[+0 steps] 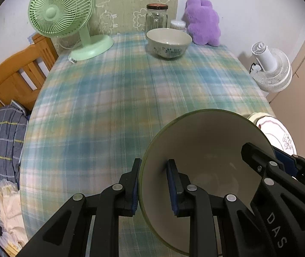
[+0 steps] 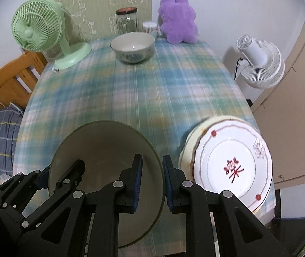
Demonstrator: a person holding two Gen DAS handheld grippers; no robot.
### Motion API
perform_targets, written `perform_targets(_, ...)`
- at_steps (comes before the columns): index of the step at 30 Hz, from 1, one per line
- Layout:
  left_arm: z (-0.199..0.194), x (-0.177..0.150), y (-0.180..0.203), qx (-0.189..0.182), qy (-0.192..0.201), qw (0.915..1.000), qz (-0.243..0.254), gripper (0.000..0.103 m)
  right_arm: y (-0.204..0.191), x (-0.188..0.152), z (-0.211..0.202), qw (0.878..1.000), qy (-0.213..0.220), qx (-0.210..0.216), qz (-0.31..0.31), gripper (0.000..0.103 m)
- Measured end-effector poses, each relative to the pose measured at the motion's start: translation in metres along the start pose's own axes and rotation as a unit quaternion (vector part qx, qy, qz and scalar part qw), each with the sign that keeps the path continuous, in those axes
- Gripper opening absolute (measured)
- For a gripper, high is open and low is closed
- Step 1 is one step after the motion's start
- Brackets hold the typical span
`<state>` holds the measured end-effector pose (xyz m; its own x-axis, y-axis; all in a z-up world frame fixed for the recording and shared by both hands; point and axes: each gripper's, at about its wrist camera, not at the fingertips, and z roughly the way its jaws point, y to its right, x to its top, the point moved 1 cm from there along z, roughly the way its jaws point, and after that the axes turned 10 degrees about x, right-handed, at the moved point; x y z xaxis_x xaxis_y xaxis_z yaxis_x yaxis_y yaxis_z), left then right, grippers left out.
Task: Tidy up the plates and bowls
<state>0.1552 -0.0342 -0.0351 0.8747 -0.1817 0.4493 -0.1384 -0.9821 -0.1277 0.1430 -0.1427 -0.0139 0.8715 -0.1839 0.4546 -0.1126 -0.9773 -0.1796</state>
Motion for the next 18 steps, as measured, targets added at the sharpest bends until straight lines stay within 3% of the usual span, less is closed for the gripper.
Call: perform_targets(18,0.021,-0.022,-0.004,0.009,-0.027,0.9995,-0.01,0.021,0.0,-0.022,0.025,1.0,-0.027,0.009,0.003,0.023)
